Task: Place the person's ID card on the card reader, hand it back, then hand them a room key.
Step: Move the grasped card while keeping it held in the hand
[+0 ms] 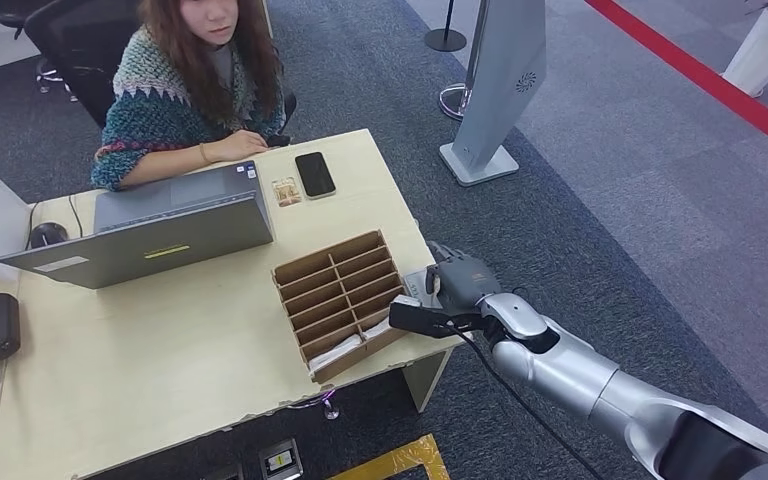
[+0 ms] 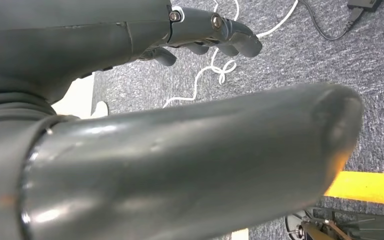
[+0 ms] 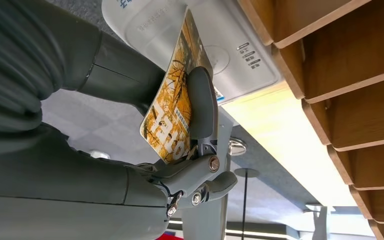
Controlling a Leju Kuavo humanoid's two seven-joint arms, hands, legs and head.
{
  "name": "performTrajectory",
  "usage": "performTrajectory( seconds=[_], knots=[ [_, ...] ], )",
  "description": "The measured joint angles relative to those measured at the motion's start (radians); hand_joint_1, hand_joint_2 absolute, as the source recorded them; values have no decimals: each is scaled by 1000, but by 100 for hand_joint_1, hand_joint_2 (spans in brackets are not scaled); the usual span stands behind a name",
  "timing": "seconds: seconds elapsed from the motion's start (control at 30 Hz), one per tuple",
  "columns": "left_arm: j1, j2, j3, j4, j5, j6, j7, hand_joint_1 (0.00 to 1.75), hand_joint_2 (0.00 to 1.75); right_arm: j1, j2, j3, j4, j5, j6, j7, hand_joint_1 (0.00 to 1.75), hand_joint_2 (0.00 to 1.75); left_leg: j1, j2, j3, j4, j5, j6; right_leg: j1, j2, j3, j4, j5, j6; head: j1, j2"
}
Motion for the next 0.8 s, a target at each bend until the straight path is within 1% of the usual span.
performTrajectory(
  seconds=[0.57,0.67,0.8],
  knots=[
    [0,0,0,-1,-12,-7,1,0,0,-4,8,-9,9,16,-4,-6,175,175,0,1,2,0,0,0,0,0,3,0,0,0,0,0],
    [0,0,-1,-1,-21,-8,1,0,0,-24,8,-13,10,36,5,-9,175,175,0,1,2,0,0,0,0,1,2,0,1,0,0,0],
    [-4,0,-2,-1,-35,-8,1,0,0,-74,8,-14,7,56,19,-10,175,175,0,1,2,0,0,0,0,2,2,0,1,0,0,0]
  ],
)
